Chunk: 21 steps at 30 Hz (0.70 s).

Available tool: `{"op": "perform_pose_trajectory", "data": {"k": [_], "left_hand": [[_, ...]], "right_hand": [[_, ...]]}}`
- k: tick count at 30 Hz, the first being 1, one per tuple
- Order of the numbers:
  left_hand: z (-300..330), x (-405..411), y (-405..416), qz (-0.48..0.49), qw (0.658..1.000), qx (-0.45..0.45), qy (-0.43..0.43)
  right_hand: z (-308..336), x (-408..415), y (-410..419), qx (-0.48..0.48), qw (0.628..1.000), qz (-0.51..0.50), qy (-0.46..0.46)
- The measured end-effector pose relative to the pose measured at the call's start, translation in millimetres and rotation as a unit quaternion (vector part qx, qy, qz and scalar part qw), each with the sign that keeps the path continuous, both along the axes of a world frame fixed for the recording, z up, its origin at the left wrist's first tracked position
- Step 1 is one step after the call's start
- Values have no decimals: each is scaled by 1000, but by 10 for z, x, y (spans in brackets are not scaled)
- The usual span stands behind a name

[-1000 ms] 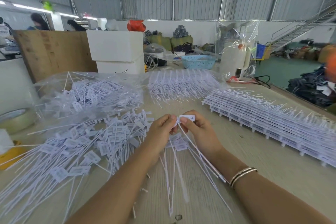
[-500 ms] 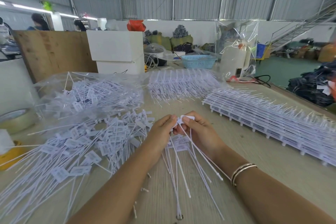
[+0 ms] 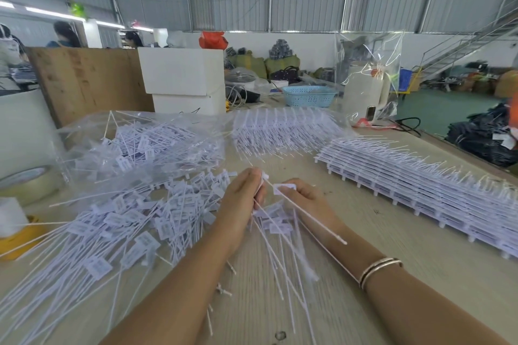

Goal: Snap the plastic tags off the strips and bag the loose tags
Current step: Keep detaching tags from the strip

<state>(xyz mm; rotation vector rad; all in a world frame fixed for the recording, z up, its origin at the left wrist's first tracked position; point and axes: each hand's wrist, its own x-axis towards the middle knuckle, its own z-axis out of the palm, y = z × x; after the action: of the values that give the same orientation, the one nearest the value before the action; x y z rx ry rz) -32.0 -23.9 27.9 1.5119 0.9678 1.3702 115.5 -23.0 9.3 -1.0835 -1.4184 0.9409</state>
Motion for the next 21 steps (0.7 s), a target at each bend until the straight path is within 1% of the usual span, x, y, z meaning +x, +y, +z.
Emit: {"op": "perform_pose_trajectory", "data": {"k": [3,4,5,7,9,10,11,13,17,19,21], "left_hand": [[33,-2,62,-45,996,-51,-61],[35,-2,71,-57,994,-60,-70],[26,-2,73,-57,995,-58,-60],[-20,-17,76,-42,999,-28,1],[-68,-29,70,-35,996,11,79],[-90,-27,71,-35,994,23,104],[-108,-23,67,-37,992,26,115],[-126,-10,65,-45,994,20,101],[-123,-5,62,-4,992,55,110],[-124,-17,59,17,988,59,142],[-141,-26,63,23,979,50,198]], "right_hand": [[-33,13,53,42,993,-33,-109],[-41,4,65,53,990,-41,-123],[-39,-8,60,56,990,-46,-123],[-3,-28,14,33,995,-41,-82],[38,-13,-38,-20,1000,0,12],[54,-1,-53,-32,998,26,52],[69,9,-67,-26,996,49,66],[75,4,-69,0,996,69,51],[43,61,-4,22,996,41,70],[20,100,21,28,996,35,75],[-7,109,43,27,996,52,71]]}}
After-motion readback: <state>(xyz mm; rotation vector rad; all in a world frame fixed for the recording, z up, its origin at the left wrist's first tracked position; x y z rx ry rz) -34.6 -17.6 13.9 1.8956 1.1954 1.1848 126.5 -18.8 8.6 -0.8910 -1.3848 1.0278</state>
